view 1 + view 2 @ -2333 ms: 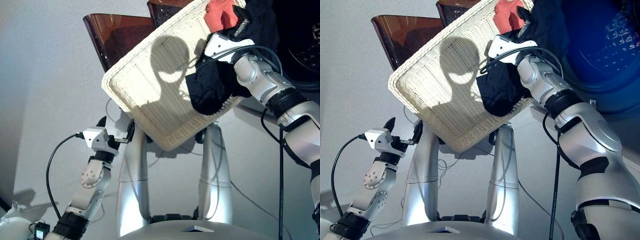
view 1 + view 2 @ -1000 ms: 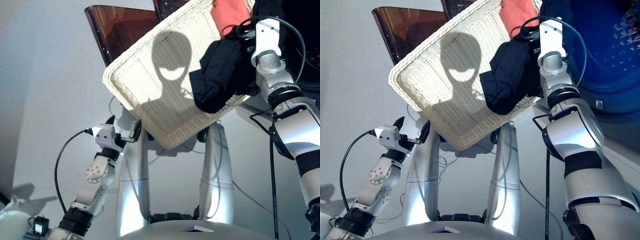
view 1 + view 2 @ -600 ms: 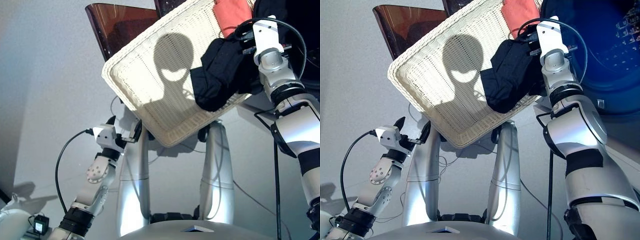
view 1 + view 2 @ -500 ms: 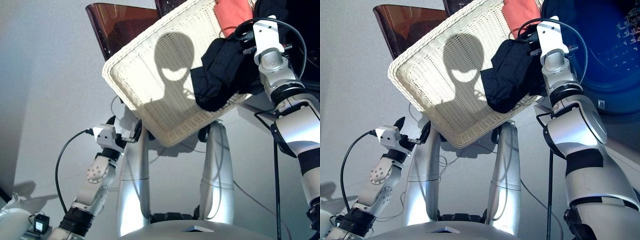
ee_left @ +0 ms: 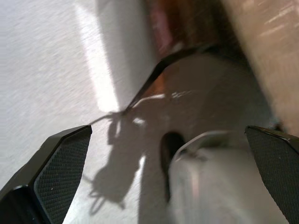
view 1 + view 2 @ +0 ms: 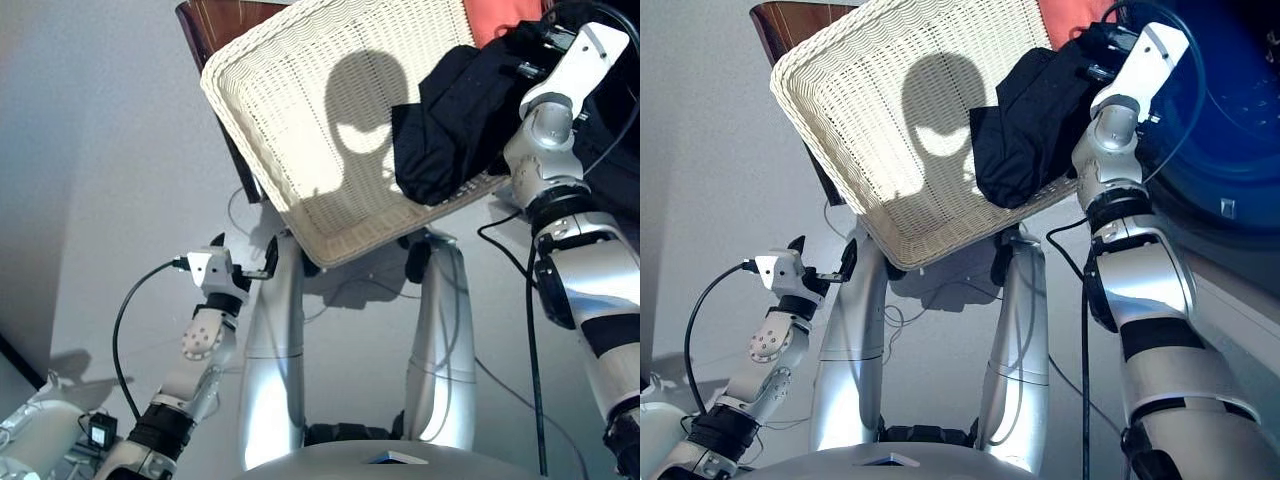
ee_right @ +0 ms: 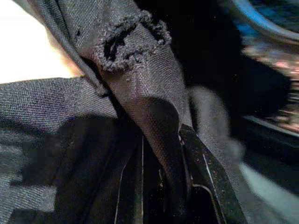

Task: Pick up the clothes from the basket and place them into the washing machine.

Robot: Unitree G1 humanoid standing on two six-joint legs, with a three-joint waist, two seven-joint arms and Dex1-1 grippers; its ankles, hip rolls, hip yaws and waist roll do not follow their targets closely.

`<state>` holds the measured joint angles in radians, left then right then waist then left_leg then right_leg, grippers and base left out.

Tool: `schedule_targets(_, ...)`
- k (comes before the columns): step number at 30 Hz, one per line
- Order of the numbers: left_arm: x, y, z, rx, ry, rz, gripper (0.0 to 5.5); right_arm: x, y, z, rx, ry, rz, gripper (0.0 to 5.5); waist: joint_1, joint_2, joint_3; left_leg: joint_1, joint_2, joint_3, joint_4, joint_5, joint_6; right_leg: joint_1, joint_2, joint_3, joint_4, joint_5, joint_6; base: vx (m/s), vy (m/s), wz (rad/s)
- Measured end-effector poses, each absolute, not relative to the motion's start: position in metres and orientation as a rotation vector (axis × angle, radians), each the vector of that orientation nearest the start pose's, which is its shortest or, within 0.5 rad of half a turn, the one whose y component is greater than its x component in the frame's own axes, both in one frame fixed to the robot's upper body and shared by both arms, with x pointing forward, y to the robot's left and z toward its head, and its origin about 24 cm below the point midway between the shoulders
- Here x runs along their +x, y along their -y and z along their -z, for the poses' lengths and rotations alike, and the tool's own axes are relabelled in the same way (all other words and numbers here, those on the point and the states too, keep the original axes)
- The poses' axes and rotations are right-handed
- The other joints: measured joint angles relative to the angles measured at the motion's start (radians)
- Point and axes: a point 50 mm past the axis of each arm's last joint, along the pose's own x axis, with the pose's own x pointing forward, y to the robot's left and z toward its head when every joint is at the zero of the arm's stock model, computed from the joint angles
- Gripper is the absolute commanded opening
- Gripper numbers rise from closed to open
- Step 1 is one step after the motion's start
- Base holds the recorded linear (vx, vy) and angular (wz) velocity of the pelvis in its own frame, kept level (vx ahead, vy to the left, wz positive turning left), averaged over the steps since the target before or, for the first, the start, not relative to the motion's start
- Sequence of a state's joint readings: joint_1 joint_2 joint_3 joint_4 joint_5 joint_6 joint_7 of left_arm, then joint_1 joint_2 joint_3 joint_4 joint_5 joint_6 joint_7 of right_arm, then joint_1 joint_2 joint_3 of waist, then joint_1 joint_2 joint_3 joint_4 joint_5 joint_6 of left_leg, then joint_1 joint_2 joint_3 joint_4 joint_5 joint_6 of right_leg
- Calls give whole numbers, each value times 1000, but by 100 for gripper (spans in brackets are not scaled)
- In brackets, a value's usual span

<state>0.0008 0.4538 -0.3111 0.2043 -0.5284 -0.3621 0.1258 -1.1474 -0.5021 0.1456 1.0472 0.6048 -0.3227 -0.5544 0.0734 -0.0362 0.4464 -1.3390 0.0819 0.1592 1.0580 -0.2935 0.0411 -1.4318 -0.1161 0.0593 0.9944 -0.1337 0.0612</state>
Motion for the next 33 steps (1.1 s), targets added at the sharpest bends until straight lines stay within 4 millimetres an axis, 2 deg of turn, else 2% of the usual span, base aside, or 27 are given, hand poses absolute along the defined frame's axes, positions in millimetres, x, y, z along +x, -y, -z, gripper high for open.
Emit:
schedule_targets(3, 241, -197, -21, -74, 35, 17, 550, 391, 258, -254, 279, 507, 691, 0, -20, 0, 0, -14, 1, -4, 9, -1, 2, -10, 0, -2, 3, 0, 0, 0, 0, 0)
schedule_targets(8, 245, -196, -25, -74, 49, 10, 550, 377, 274, -260, 325, 588, 751, 0, -28, 0, 0, -28, 2, -2, 15, -3, 4, -24, 1, -1, 8, 0, 1, 0, 0, 0)
schedule_targets(14, 245, -196, -25, -75, 50, -1, 550, 373, 270, -262, 293, 630, 719, 0, -43, 0, 0, -28, 3, -2, 16, -3, 4, -25, 2, 0, 10, -1, 1, 0, 0, 0)
schedule_targets(19, 245, -197, -25, -76, 53, -5, 550, 367, 270, -258, 221, 658, 784, 0, -44, 0, 0, -28, 2, -1, 16, -4, 4, -26, 1, 1, 10, -1, 2, 0, 0, 0)
schedule_targets(24, 245, -196, -26, -72, 57, 0, 550, 371, 280, -268, 290, 628, 898, 0, -42, 0, 0, -36, 2, -1, 20, -4, 4, -34, 1, 2, 14, -1, 2, 0, 0, 0)
schedule_targets(27, 246, -195, -31, -70, 76, 15, 550, 372, 301, -285, 332, 589, 979, 0, -25, 1, -1, -57, 2, -2, 30, -3, 4, -56, -1, 3, 23, -1, 1, 0, 0, 0)
schedule_targets(29, 246, -194, -33, -72, 84, 23, 550, 366, 321, -298, 273, 576, 1029, 0, -8, 1, -1, -67, 0, -1, 31, -3, 5, -66, -4, 4, 28, -1, 2, 0, 0, 0)
schedule_targets(33, 245, -191, -33, -54, 80, 59, 550, 343, 359, -326, 178, 583, 1141, 0, 11, 2, -1, -68, -10, -2, 31, -2, 5, -68, -14, 4, 36, -6, 4, 0, 0, 0)
